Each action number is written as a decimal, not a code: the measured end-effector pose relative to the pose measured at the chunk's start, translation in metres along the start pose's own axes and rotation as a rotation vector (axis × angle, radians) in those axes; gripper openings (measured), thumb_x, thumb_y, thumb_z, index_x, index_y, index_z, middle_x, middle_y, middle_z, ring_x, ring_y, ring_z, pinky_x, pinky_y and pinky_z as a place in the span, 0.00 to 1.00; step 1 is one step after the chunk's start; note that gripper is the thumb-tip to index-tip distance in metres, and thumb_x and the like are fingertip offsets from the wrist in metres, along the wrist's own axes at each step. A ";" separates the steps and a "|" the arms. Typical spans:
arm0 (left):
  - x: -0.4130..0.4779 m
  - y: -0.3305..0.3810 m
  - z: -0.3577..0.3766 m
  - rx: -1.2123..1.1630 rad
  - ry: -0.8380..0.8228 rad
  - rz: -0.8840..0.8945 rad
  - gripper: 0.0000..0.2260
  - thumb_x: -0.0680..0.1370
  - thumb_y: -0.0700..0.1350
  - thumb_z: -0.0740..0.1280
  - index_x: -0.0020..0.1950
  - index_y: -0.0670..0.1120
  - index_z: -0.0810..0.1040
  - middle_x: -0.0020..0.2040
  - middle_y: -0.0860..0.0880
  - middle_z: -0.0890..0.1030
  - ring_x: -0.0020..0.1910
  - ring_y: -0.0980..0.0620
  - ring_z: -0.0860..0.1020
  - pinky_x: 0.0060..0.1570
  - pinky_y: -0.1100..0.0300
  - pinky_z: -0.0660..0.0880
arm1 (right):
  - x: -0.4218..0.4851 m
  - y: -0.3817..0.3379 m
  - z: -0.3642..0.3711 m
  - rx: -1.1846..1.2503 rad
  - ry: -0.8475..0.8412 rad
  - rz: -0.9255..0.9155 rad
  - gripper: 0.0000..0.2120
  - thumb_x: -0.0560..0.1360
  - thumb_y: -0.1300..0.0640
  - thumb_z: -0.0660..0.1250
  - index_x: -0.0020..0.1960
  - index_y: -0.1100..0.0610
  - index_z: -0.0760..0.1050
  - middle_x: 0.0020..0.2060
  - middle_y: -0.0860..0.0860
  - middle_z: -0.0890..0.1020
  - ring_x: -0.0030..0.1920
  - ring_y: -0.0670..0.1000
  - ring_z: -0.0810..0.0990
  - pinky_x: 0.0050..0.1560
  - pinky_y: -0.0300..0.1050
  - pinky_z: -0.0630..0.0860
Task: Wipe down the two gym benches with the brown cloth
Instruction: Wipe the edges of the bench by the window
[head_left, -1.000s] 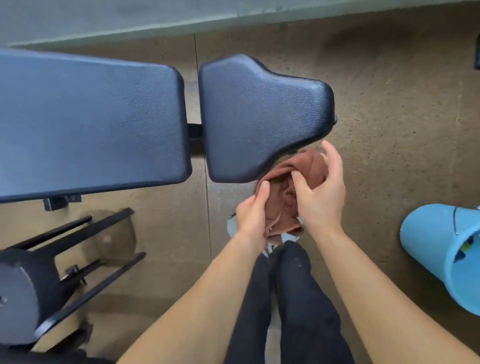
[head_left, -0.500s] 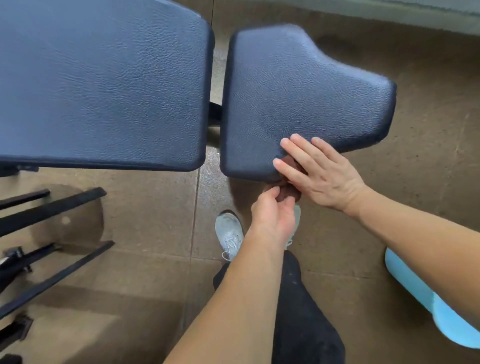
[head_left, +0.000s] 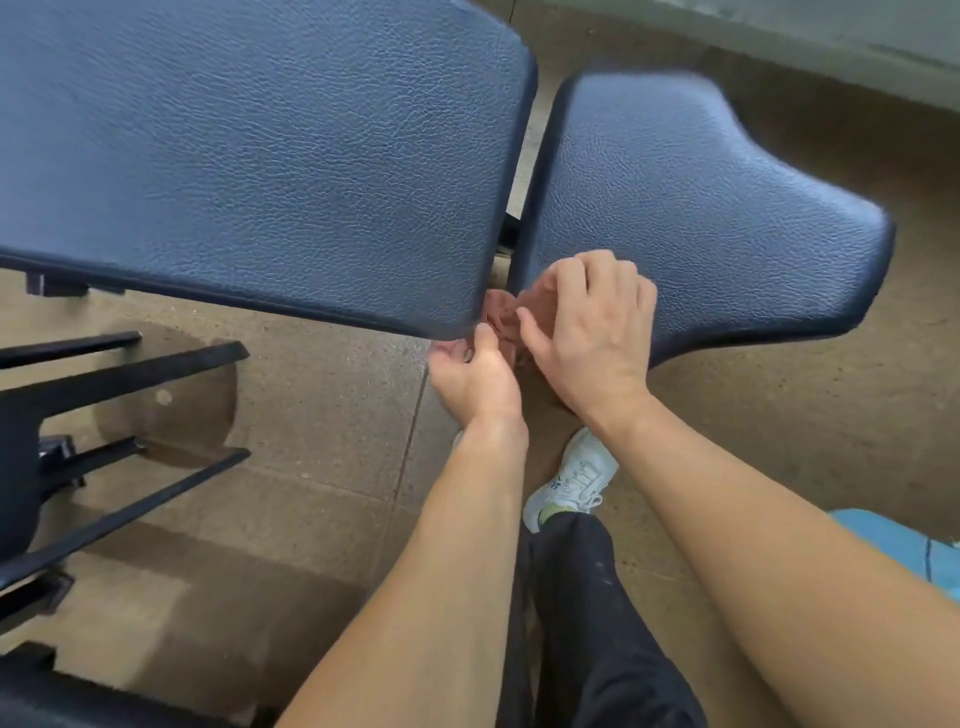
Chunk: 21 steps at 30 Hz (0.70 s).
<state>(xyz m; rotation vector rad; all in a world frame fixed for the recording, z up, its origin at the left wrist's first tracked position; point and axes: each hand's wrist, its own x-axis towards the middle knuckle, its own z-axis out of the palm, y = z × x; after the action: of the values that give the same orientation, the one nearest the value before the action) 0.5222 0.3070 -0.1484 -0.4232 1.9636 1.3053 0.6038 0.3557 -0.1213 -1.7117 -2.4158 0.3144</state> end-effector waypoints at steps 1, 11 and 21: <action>-0.005 -0.004 0.001 0.057 -0.101 0.021 0.11 0.76 0.34 0.67 0.58 0.40 0.78 0.53 0.47 0.84 0.53 0.50 0.82 0.55 0.57 0.77 | -0.003 0.000 -0.003 -0.018 -0.021 -0.020 0.15 0.72 0.44 0.70 0.52 0.54 0.75 0.52 0.54 0.77 0.50 0.59 0.74 0.50 0.56 0.69; -0.023 -0.020 -0.001 0.797 -0.297 0.432 0.26 0.80 0.45 0.57 0.79 0.48 0.61 0.77 0.46 0.65 0.74 0.47 0.65 0.72 0.54 0.61 | 0.036 0.049 -0.027 -0.100 -0.419 -0.632 0.33 0.74 0.37 0.57 0.70 0.57 0.71 0.62 0.56 0.76 0.60 0.60 0.75 0.63 0.56 0.68; -0.026 0.024 0.095 1.052 -0.252 0.706 0.25 0.83 0.46 0.53 0.78 0.38 0.56 0.74 0.35 0.66 0.71 0.37 0.66 0.70 0.46 0.64 | 0.116 0.055 -0.030 0.054 -0.311 -0.155 0.27 0.68 0.44 0.60 0.63 0.54 0.75 0.52 0.56 0.81 0.52 0.63 0.76 0.54 0.58 0.74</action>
<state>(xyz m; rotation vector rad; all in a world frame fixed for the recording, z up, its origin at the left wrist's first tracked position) 0.5619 0.3988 -0.1349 0.9534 2.3152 0.4528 0.6236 0.4853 -0.1052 -1.5392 -2.7070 0.6608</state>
